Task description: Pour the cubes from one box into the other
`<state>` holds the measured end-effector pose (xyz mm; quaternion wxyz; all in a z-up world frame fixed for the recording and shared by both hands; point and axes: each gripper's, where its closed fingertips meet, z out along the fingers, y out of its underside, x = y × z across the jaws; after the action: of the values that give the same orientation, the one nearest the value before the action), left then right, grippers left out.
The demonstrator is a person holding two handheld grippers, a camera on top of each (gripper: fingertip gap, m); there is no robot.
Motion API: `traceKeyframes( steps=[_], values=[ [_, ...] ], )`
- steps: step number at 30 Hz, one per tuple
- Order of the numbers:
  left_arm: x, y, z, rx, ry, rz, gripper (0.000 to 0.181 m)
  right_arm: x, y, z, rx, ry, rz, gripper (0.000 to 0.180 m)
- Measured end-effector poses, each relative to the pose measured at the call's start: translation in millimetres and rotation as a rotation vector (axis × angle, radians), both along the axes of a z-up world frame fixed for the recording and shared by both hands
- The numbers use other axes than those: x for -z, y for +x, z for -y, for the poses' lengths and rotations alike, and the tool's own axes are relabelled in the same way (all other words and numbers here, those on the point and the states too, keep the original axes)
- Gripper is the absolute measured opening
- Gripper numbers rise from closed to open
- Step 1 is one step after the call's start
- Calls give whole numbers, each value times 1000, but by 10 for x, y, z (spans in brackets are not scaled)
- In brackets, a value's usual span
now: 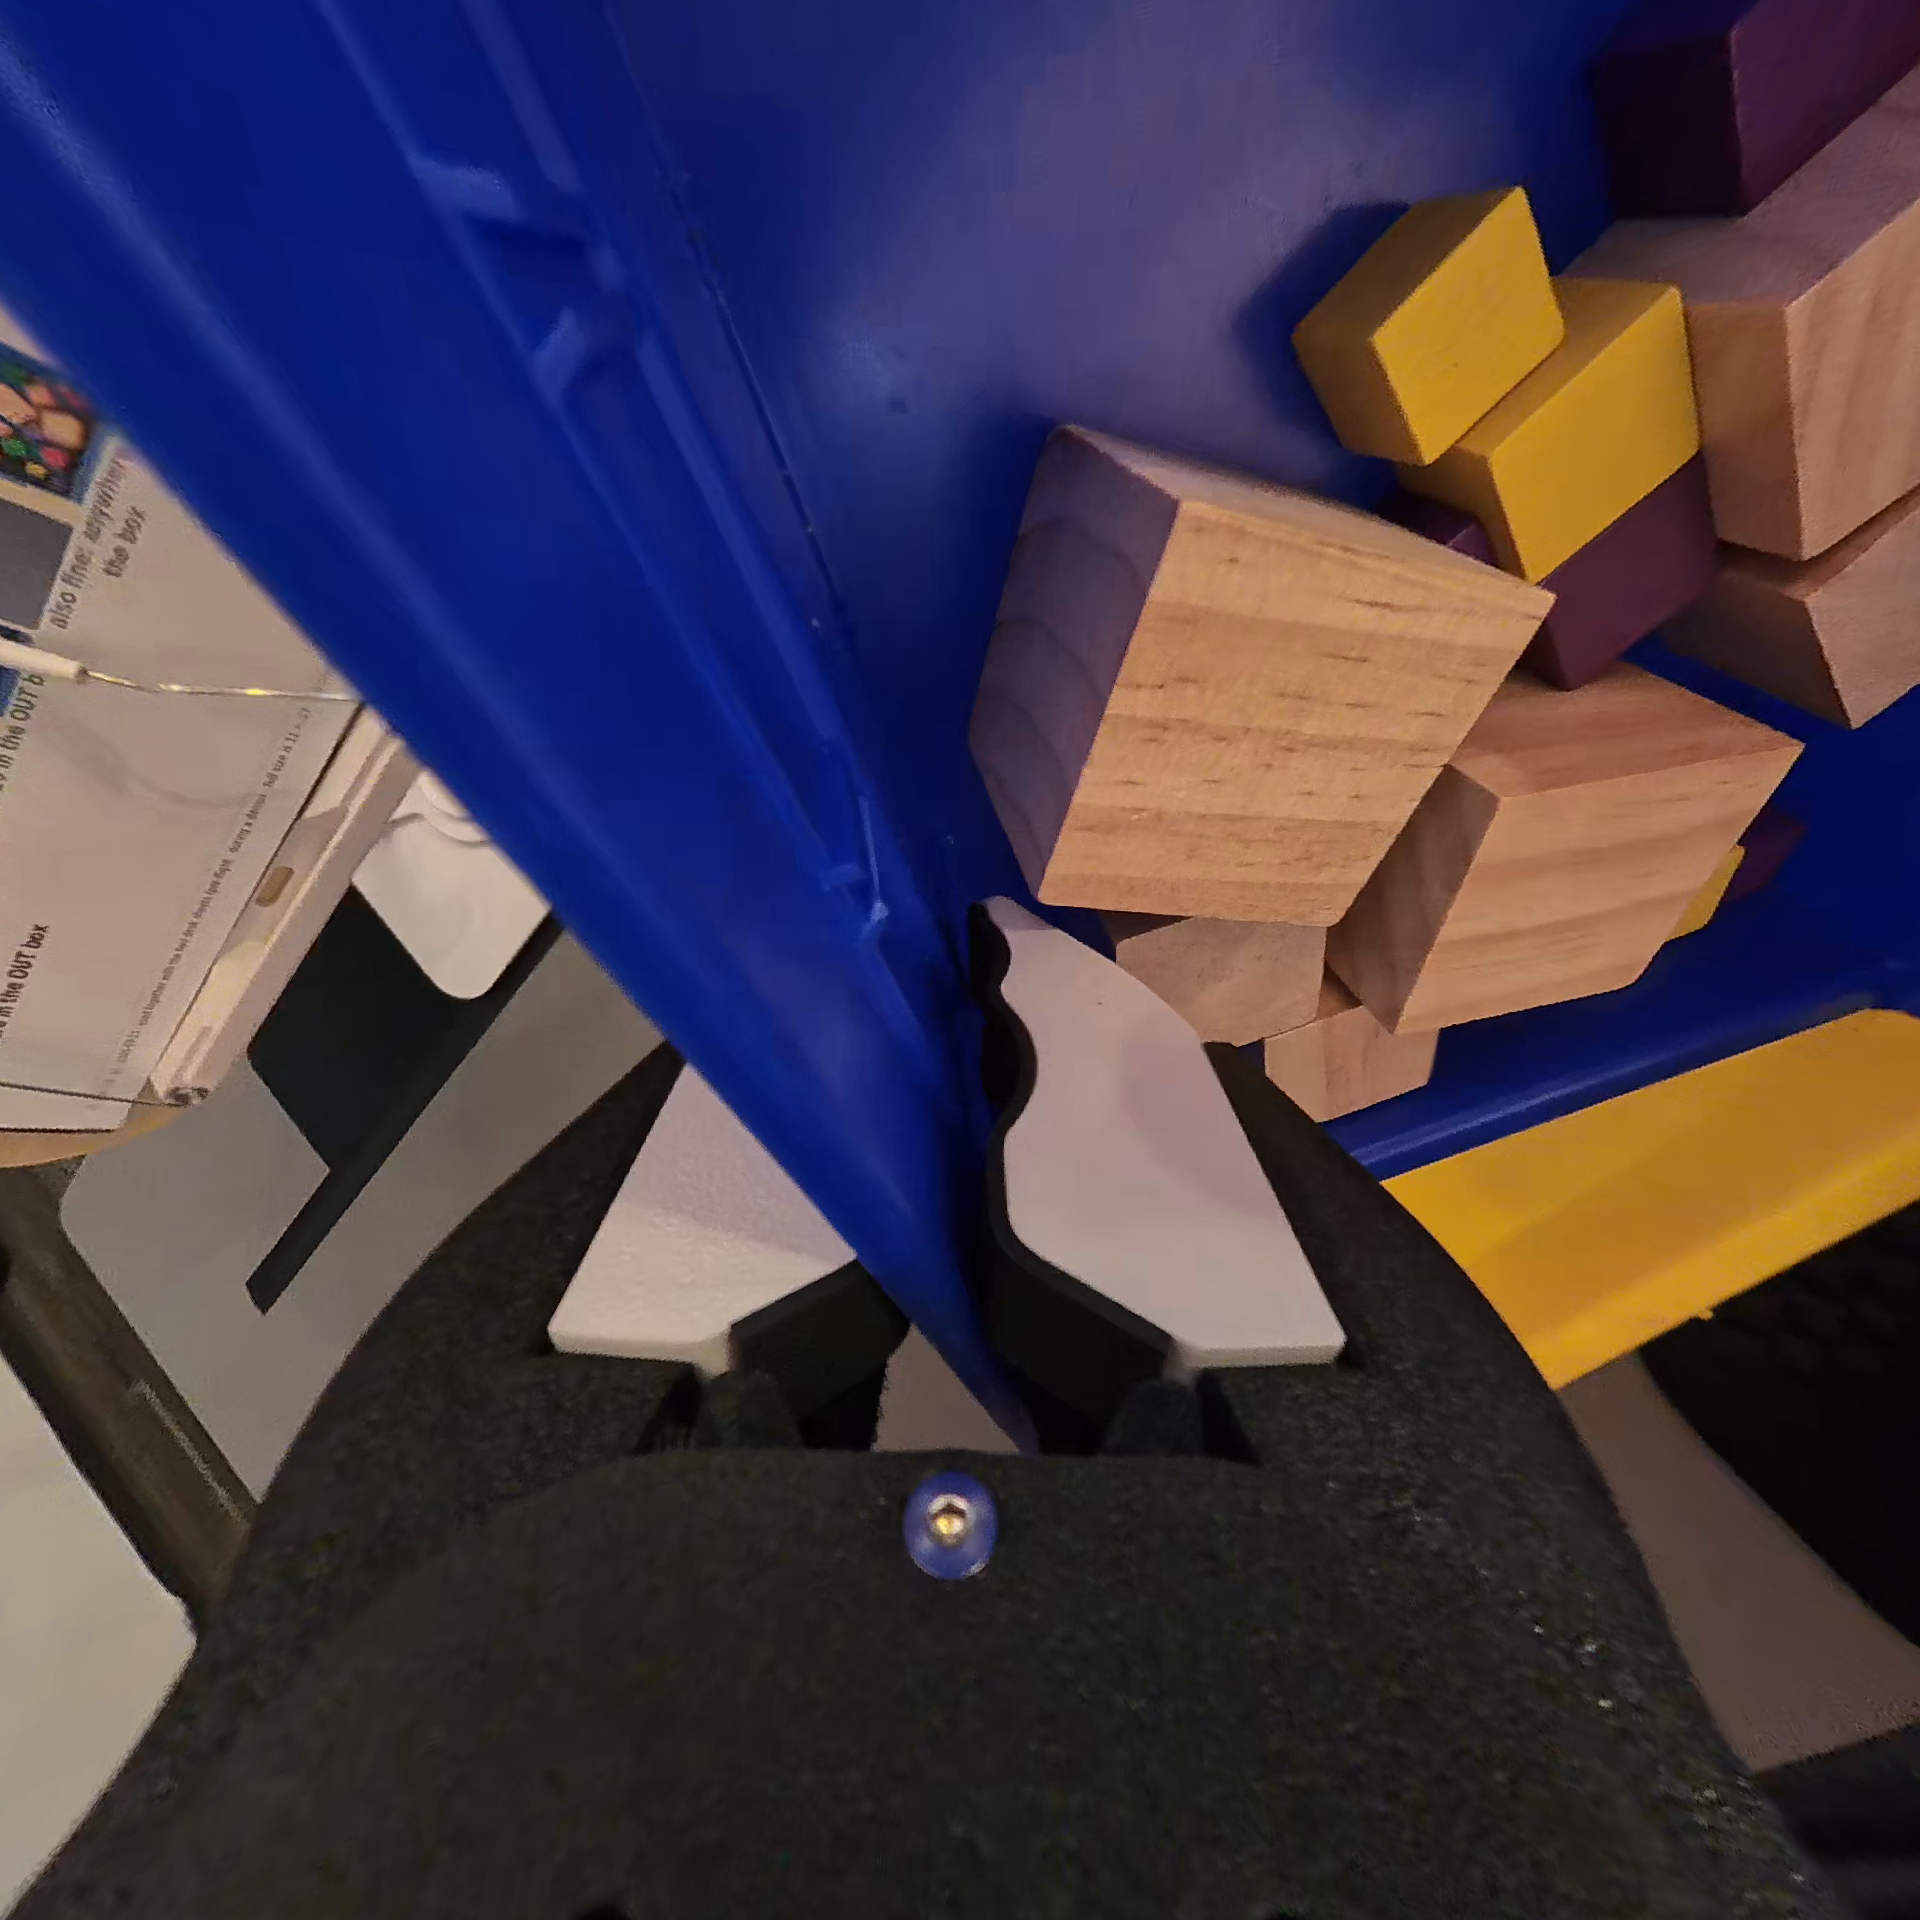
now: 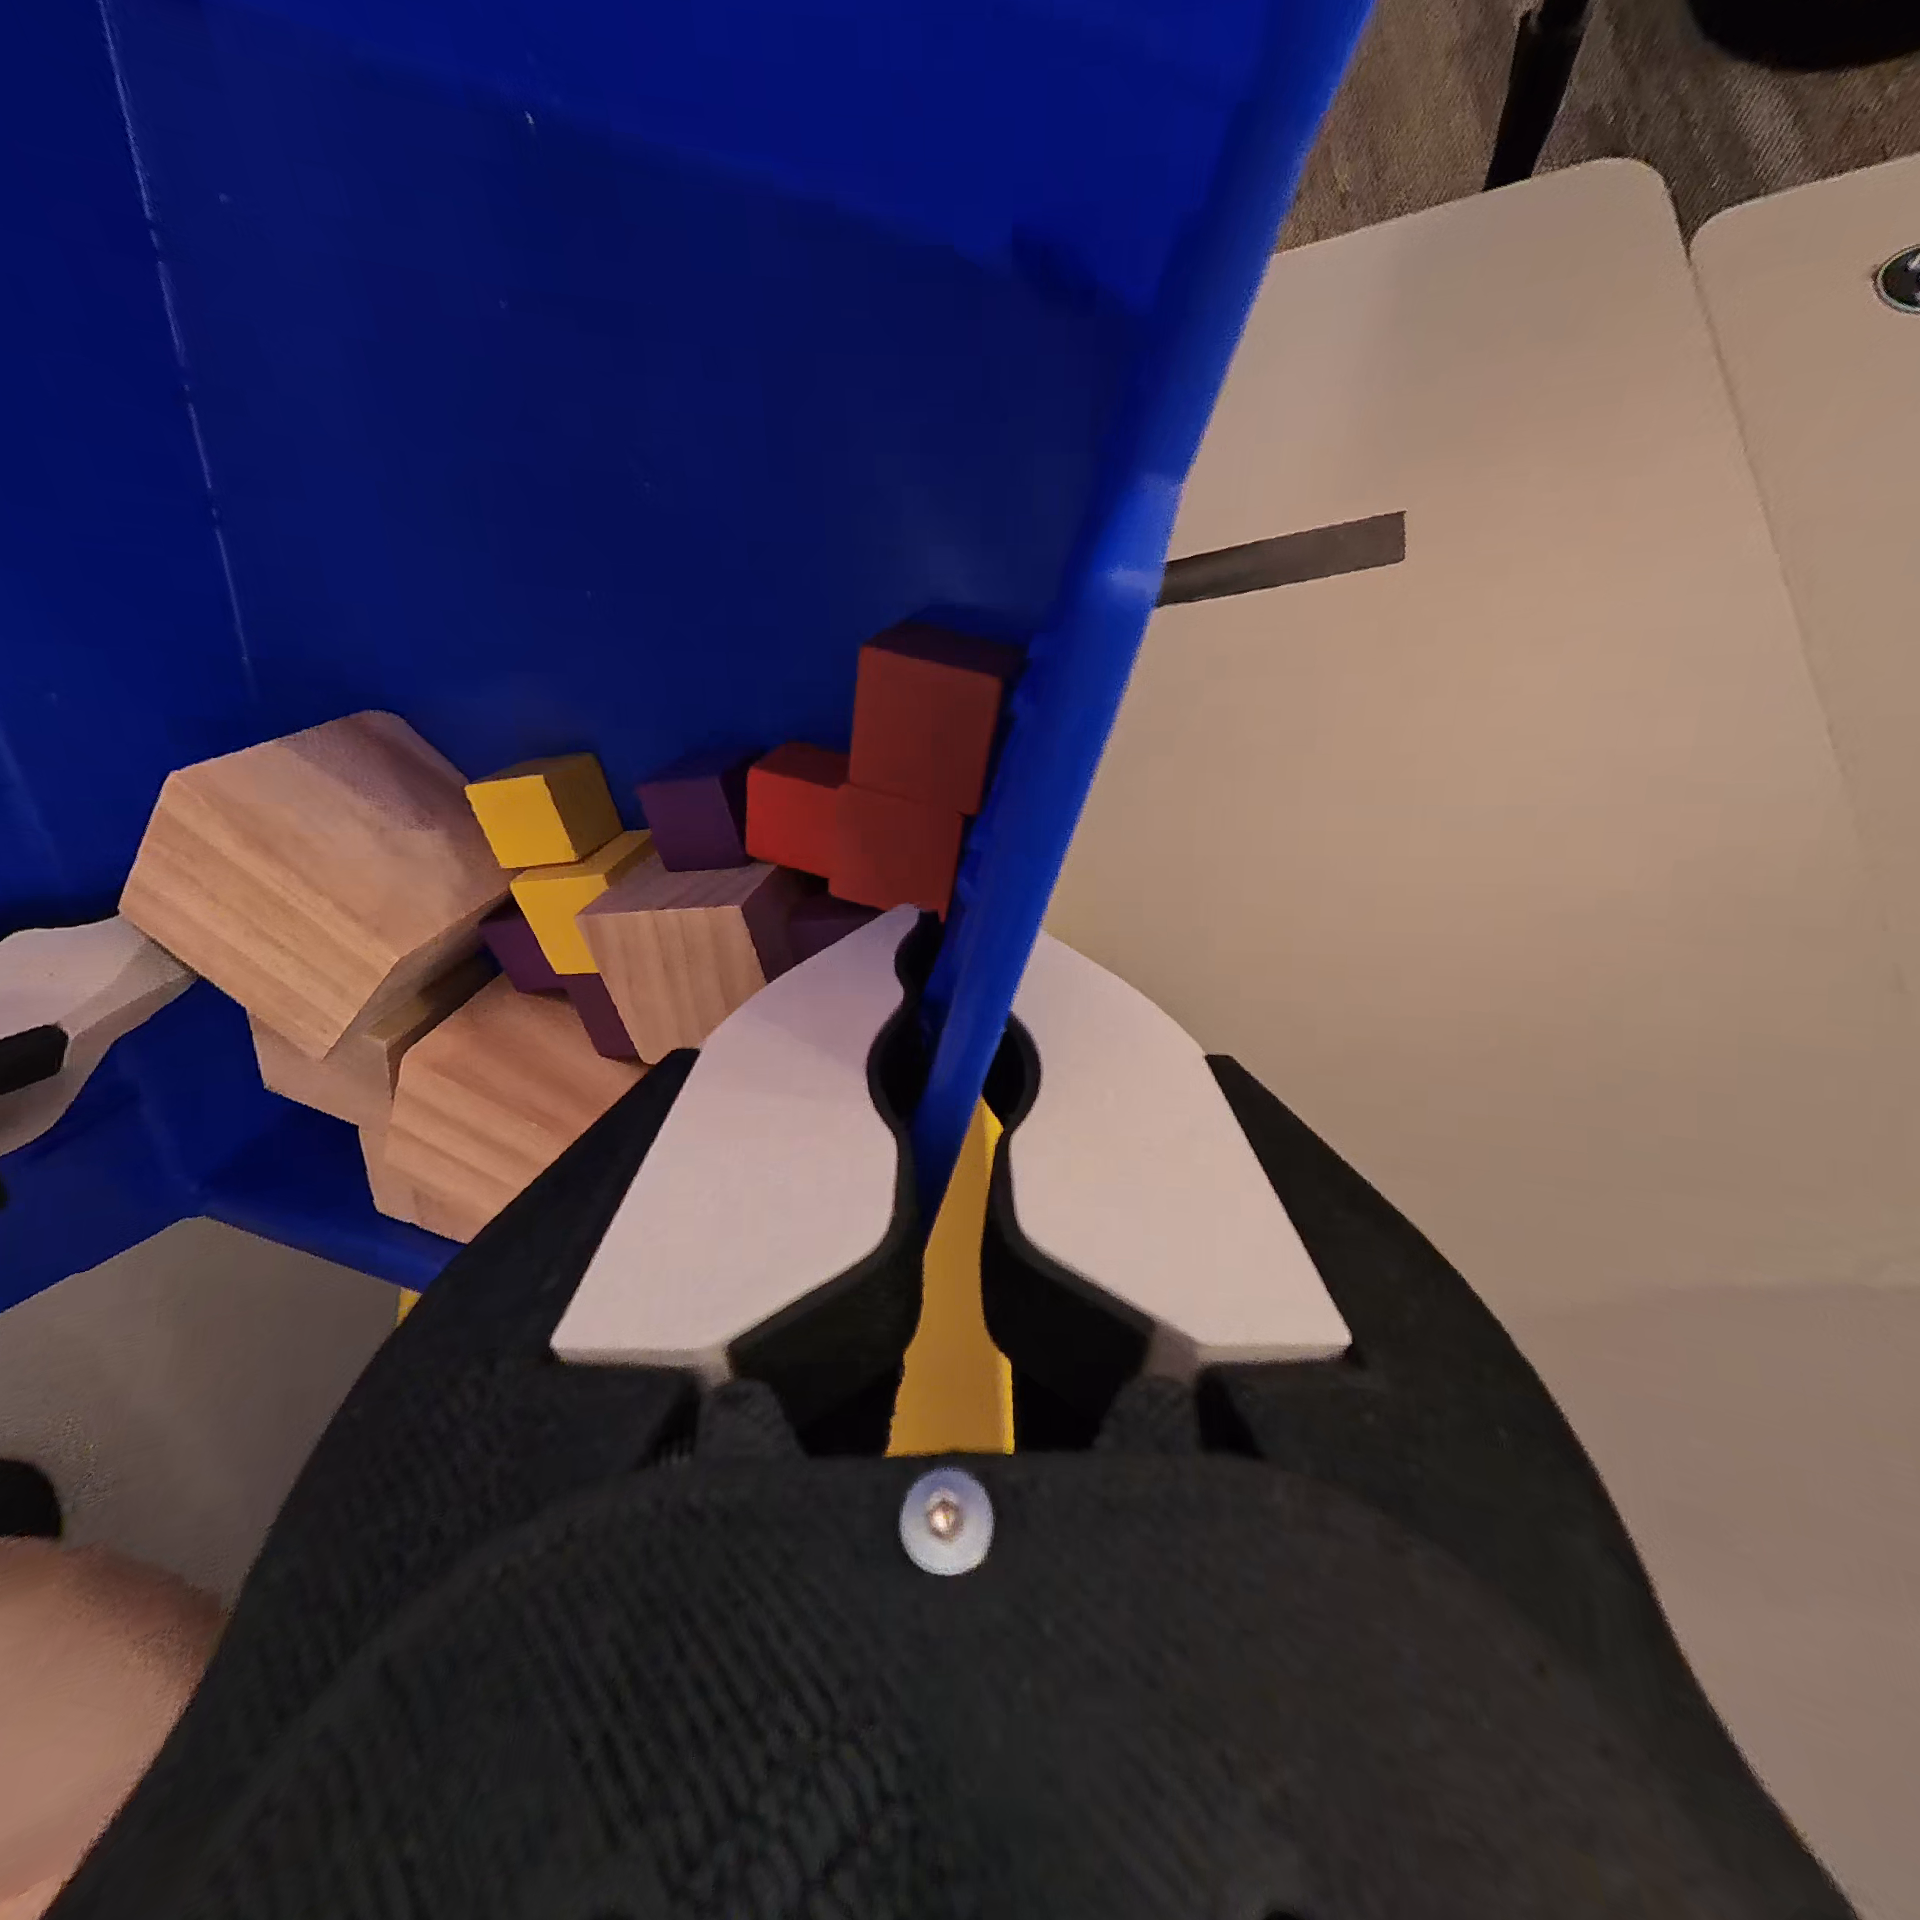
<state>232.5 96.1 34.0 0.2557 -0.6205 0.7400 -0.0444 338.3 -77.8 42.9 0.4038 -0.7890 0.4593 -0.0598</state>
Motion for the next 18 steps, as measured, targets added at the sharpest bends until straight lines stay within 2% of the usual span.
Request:
traceKeyframes(
  steps=[8, 18],
  values=[
    [131, 4, -3, 4, -106, 105, 7, -112, 4, -45, 0, -69, 102, 6],
    [72, 15, 14, 83, -108, 123, 9, -258, -57, -6, 30, -82, 164, 6]
  ],
)
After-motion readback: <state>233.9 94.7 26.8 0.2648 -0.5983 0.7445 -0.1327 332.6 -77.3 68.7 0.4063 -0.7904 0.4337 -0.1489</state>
